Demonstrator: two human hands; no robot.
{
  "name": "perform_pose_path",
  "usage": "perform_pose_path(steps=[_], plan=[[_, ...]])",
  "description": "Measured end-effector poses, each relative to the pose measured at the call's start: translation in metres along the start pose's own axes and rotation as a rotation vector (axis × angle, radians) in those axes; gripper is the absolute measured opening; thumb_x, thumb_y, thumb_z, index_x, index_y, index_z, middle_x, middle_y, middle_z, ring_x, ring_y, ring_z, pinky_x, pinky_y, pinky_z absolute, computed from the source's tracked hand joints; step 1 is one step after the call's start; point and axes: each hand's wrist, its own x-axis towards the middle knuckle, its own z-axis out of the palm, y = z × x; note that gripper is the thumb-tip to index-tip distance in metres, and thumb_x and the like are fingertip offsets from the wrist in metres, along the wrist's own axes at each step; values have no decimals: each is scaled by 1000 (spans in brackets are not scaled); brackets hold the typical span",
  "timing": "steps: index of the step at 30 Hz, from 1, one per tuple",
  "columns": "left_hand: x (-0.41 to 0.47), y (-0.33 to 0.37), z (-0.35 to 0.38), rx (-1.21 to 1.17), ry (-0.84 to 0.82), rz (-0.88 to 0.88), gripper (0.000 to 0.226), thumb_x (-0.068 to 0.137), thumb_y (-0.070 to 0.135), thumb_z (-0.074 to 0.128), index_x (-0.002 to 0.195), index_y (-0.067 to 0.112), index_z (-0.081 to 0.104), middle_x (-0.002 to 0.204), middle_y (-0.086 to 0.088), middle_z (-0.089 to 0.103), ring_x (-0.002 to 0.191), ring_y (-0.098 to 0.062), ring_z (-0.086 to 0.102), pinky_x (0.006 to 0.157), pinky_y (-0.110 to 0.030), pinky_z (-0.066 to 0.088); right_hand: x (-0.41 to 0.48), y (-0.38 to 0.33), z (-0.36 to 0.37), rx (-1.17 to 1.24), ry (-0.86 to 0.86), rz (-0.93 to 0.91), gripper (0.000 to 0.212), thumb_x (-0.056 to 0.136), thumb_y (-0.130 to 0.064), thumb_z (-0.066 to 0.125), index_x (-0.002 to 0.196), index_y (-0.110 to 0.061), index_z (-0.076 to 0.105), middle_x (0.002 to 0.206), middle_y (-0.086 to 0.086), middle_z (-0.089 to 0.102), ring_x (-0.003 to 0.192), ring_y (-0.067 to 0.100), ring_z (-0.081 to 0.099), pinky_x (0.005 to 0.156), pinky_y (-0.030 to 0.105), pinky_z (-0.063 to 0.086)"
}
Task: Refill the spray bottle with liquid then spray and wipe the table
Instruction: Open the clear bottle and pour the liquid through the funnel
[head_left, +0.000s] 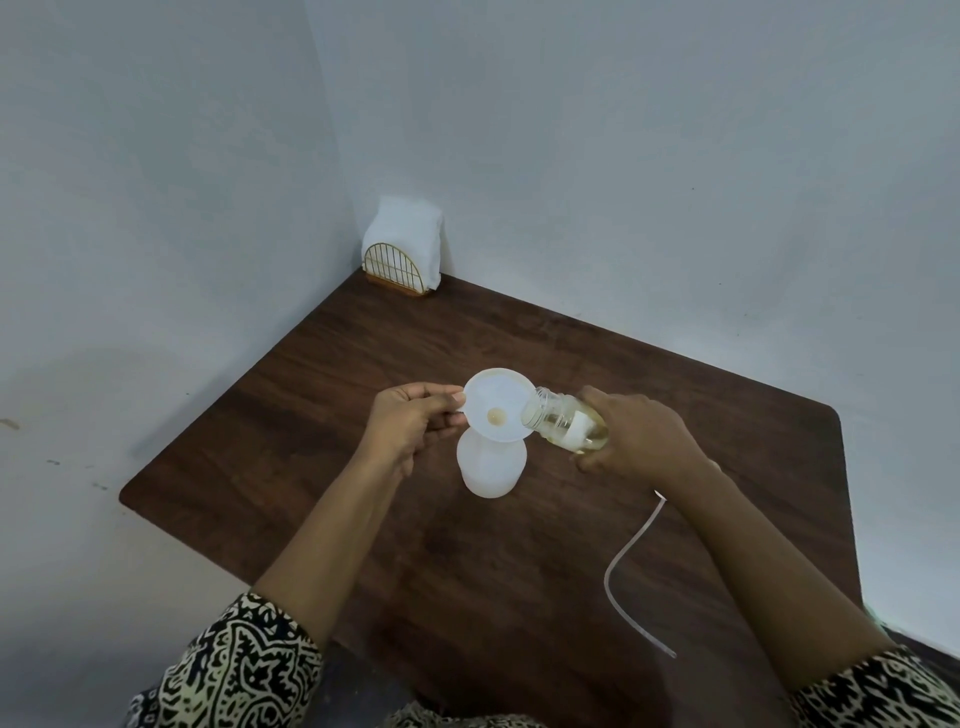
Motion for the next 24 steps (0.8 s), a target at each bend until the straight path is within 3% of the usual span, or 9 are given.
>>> perform_pose_path(steps=[17, 24], plan=[[-2, 0, 1, 1, -4, -2, 6, 82, 4, 70, 85, 8, 73, 67, -4, 73, 59, -10, 69, 57, -20, 55, -2, 0, -1, -6, 9, -2, 45, 71, -41, 71, 107, -24, 50, 96, -6, 65, 77, 15, 55, 62, 25, 36], [-3, 0, 1, -2, -3, -4, 6, 83, 4, 70, 87, 7, 73, 69, -5, 73, 60, -10, 70, 56, -21, 56, -2, -2, -2, -10, 9, 1, 47, 71, -41, 71, 110, -24, 50, 98, -6, 65, 86, 19, 61, 63, 26, 34]])
